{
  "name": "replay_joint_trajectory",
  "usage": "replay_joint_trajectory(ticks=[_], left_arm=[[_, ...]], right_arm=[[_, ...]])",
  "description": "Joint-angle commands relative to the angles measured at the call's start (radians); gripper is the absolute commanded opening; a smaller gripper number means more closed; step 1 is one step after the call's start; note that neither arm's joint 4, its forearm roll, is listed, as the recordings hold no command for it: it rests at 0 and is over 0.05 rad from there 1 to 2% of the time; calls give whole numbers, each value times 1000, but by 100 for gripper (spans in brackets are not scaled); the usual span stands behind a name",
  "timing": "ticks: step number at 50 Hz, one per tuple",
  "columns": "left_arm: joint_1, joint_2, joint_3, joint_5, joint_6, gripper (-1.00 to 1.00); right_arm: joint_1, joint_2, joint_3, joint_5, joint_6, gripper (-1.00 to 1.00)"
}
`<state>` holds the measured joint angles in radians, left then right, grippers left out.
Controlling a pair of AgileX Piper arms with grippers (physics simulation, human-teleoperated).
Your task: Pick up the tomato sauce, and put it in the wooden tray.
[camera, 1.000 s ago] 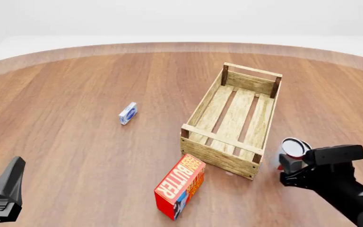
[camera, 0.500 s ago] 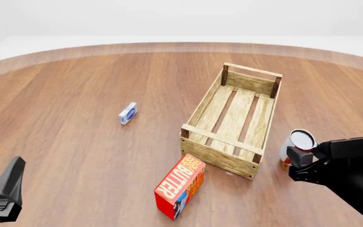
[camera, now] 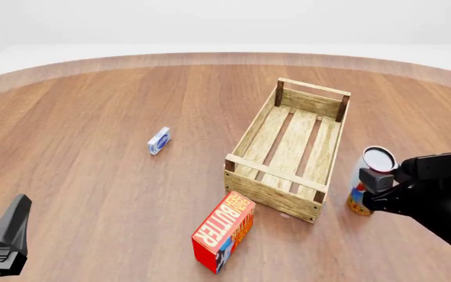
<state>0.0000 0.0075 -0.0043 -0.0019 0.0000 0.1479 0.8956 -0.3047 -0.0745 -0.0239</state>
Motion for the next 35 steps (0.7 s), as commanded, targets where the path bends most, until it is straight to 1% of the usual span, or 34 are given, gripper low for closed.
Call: replay_joint_trajectory(ticks=[1,8,25,35], left_arm=[[0,0,0,0,0,100],[0,0,0,0,0,100],[0,0,0,0,0,100],[0,0,0,0,0,100]], right_arm=[[2,13,-57,32,5,-100],[6,25,-93,50,0,-100],[6,78,-158,55,-27,-100],[9,116,-200,50,-18,-100]])
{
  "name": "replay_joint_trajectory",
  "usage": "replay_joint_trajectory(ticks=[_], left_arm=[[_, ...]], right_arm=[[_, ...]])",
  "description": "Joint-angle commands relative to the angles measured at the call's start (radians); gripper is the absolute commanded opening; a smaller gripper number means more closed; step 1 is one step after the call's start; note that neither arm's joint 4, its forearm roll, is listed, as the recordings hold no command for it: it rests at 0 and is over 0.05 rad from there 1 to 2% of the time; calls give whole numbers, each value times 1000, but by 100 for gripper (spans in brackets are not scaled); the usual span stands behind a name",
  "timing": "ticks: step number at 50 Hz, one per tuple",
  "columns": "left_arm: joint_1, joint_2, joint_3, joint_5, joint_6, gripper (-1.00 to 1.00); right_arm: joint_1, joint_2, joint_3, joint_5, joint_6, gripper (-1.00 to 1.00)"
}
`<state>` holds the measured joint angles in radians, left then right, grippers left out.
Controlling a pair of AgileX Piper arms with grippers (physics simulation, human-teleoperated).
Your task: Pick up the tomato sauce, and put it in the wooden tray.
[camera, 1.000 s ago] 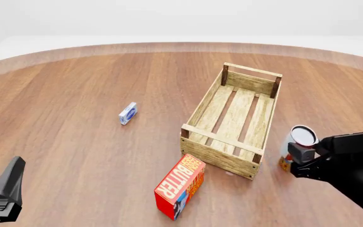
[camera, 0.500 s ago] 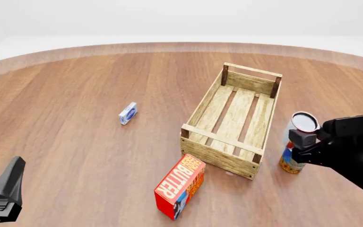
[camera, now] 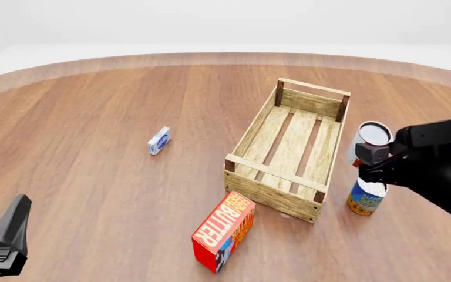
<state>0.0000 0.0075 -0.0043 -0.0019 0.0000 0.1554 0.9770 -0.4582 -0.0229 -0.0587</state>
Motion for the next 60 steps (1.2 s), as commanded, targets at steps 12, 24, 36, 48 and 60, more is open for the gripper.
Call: replay_joint_trajectory(ticks=[12,24,36,48,60], left_arm=[[0,0,0,0,0,100],[0,0,0,0,0,100],[0,0,0,0,0,100],[0,0,0,0,0,100],[0,0,0,0,0,100]], right_arm=[[12,90,-94,-12,18,-100],[13,149,-122,-36,11,-100],[14,210,-161,-51,6,-100],[15,268,-207,-59,4,-100],[17,321,-251,-61,3,-100]])
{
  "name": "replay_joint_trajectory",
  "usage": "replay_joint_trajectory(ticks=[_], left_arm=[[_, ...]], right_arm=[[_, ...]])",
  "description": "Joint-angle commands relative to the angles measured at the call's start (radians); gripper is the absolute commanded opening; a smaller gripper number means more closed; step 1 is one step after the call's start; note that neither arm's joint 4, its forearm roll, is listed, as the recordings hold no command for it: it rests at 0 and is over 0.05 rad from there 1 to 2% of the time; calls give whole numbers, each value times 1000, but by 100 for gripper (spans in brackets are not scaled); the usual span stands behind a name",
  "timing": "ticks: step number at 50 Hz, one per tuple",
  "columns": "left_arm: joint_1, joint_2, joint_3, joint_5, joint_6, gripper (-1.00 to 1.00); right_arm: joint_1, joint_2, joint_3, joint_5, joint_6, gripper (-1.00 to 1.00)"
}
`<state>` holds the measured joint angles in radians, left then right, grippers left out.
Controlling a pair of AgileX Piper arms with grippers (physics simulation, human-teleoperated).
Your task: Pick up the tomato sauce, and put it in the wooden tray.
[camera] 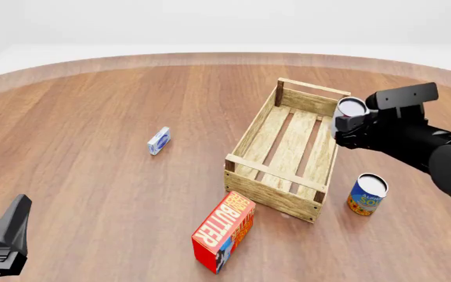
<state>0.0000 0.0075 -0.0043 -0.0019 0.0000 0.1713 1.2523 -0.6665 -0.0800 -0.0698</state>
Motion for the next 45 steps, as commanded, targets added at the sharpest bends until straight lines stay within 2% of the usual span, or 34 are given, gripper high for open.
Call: replay_joint_trajectory(ticks=[1,21,45], left_arm=[[0,0,0,0,0,100],[0,0,0,0,0,100],[0,0,0,0,0,100]], right_arm=[[2,49,-44,-4,14,-100],[14,158,-82,-61,26,-100],[35,301,-97,-176,62,-100]])
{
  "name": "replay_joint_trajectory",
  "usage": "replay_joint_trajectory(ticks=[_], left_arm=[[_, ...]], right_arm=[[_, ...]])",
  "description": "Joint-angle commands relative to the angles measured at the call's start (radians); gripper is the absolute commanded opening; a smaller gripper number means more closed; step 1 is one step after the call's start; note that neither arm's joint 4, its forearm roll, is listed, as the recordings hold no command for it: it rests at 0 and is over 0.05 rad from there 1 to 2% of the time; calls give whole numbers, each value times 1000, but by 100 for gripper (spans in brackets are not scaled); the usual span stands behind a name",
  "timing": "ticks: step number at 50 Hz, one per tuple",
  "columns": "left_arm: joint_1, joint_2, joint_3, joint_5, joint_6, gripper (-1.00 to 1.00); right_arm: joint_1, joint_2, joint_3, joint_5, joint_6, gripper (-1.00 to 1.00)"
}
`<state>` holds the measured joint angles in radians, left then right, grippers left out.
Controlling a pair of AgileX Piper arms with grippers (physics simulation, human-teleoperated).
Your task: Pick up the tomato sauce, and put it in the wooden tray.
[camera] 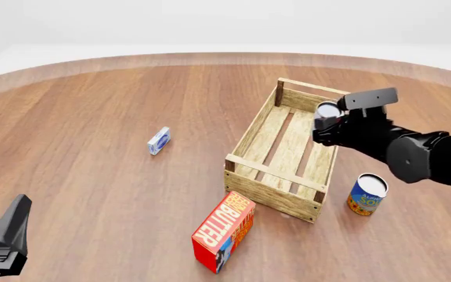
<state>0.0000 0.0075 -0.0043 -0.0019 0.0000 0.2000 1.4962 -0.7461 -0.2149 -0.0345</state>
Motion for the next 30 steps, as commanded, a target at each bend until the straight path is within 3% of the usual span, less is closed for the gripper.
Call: replay_joint_trajectory(ticks=[1,30], left_arm=[[0,0,0,0,0,100],[0,0,0,0,0,100]], right_arm=[[9,60,-17,-43,29,-100],[19,208,-57,-135,50,-100]])
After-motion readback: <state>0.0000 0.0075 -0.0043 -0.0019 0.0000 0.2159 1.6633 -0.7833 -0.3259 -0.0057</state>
